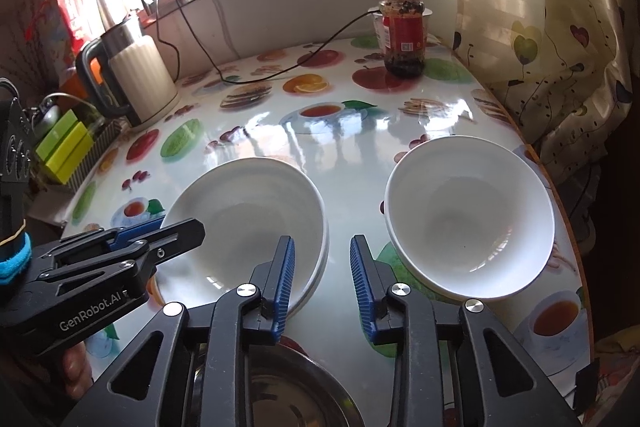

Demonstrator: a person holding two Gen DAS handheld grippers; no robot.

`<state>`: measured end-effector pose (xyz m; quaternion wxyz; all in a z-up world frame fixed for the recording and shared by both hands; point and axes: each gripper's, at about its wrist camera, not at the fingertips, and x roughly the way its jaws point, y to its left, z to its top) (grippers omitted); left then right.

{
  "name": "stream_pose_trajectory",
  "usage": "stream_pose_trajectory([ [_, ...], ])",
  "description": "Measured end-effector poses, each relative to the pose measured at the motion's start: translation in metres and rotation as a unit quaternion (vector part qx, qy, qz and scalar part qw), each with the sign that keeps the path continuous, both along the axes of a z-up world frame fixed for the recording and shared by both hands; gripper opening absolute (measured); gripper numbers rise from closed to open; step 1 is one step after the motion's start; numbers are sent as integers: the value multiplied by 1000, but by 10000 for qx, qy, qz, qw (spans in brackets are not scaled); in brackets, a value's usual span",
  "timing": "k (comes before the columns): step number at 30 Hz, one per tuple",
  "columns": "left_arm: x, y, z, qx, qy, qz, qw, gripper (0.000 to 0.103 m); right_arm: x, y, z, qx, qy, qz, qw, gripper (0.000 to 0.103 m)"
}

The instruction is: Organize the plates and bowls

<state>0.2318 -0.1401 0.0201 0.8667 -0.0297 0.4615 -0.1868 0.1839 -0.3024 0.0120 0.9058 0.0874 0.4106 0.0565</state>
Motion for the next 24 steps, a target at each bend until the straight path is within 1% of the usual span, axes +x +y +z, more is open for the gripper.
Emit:
stream_pose_trajectory([
  [6,1,-1,-2,34,18,-21,10000,18,1,2,-1,2,-15,52,10000,20],
  [8,1,-2,-2,40,4,-43,10000,16,2,2,-1,25,-18,99,9999,16],
  [17,0,-4,-2,145,-59,-65,9999,15,3,3,0,-19,-36,71,10000,16],
  [21,0,-3,-1,138,-52,-48,9999,15,3,3,1,5,-71,33,10000,15],
  [24,-2,-4,0,144,-78,-47,9999,15,1,4,3,-65,-123,6,9999,14],
])
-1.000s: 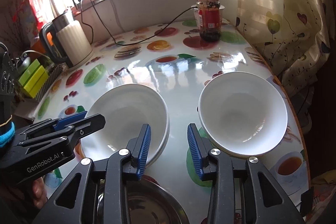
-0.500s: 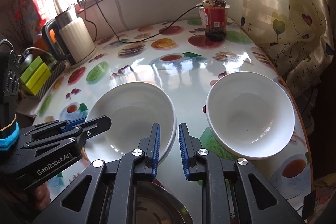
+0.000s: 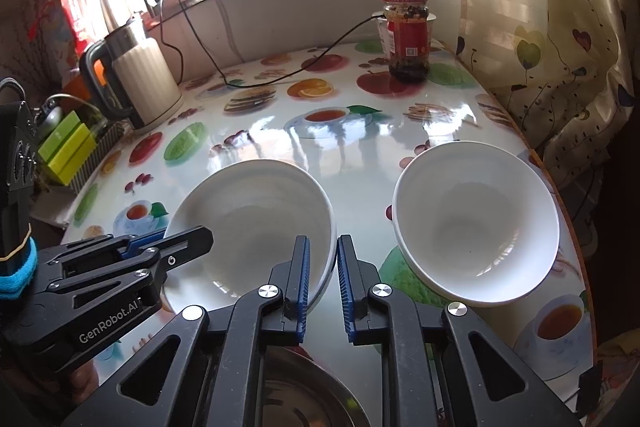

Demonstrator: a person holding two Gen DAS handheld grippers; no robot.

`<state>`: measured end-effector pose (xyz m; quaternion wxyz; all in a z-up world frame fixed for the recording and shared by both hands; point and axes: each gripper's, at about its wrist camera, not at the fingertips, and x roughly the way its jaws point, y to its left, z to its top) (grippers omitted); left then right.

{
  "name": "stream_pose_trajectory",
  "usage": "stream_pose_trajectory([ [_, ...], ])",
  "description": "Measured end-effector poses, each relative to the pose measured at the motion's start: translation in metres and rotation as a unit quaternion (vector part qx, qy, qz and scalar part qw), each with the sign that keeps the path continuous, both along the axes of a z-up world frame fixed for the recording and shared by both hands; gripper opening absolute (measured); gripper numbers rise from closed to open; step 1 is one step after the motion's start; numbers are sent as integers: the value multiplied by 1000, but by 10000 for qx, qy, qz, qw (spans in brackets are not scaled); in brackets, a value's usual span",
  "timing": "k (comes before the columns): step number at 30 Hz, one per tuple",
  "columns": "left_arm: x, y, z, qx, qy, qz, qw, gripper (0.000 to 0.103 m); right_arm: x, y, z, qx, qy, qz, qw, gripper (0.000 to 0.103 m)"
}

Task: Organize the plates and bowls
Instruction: 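Carry the white bowl over the steel bowl with both grippers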

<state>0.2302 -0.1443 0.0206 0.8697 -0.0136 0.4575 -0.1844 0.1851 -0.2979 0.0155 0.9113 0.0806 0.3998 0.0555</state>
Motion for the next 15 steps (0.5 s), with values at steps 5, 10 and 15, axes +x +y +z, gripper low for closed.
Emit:
stream_pose_trajectory([
  [5,-2,-1,6,-28,-90,-5,10000,15,-3,-2,4,49,-67,-33,10000,14],
  [10,-6,-2,12,-39,-171,-41,9998,15,-8,-4,9,76,-144,-82,9998,14],
  [15,-12,-1,19,-87,-233,-60,9997,15,-16,-5,17,118,-233,-120,9996,14],
])
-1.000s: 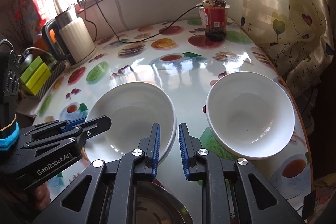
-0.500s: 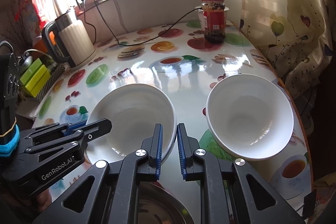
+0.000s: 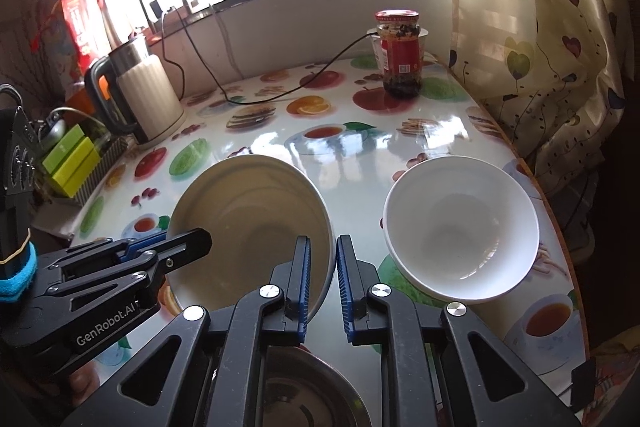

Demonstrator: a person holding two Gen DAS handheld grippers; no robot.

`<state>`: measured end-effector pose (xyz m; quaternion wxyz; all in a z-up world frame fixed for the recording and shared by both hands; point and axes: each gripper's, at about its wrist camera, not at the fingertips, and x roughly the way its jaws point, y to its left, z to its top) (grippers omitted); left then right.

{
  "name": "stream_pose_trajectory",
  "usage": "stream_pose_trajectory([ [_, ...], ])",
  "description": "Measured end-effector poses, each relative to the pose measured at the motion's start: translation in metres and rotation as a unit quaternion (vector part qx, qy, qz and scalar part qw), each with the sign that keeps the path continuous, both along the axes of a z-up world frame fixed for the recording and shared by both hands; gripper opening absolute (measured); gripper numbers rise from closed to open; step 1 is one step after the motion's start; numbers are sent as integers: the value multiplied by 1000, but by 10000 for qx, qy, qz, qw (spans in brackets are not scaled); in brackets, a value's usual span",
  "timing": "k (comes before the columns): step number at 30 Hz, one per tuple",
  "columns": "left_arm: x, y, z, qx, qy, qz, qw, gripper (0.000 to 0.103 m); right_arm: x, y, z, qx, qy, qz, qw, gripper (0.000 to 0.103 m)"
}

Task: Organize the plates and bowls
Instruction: 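Carry the white bowl over the steel bowl with both grippers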

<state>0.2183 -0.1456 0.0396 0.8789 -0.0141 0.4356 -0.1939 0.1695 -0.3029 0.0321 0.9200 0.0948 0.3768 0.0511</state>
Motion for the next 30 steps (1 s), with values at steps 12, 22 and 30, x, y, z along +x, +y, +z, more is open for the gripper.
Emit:
stream_pose_trajectory([
  [12,-23,1,19,-140,-184,-126,9997,15,-31,0,25,-23,-257,-87,9996,14],
  [22,-49,0,22,-241,-163,-325,9990,15,-63,-2,29,48,-234,-276,9993,14],
  [30,-67,0,16,-268,-24,-443,9987,15,-91,-1,23,105,-166,-420,9989,14],
])
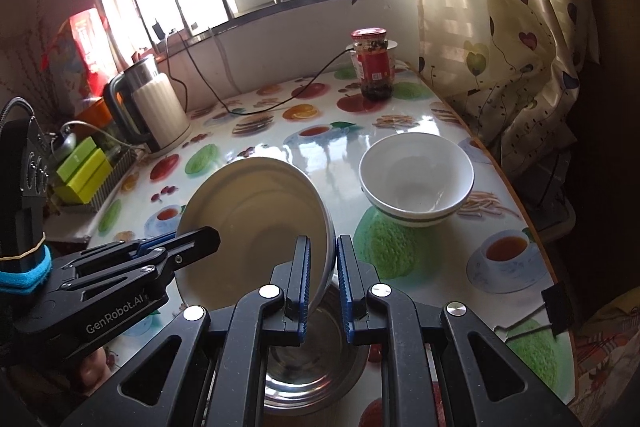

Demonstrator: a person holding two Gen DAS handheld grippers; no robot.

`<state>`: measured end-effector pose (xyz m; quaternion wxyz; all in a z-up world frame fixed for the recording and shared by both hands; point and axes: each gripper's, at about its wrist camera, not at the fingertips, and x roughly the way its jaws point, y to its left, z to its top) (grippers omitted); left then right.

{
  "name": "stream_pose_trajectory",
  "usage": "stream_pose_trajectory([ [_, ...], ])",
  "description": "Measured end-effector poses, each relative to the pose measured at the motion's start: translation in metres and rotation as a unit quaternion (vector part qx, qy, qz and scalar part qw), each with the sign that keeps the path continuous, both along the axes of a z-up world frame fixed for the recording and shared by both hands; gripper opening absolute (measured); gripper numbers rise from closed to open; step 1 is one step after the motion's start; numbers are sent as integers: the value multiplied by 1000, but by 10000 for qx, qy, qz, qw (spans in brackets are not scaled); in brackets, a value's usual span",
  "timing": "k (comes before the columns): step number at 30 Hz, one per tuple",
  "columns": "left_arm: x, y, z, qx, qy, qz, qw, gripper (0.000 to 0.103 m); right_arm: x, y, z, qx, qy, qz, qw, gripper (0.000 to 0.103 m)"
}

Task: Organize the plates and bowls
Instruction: 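Carry the white bowl over the steel bowl with both grippers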

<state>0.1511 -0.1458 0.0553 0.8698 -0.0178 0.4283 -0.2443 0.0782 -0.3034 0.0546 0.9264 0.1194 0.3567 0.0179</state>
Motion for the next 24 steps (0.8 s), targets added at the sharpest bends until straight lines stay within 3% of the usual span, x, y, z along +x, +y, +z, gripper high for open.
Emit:
stream_pose_trajectory([
  [24,-18,1,-27,152,518,-98,9985,15,-28,3,-38,298,543,-137,9980,14],
])
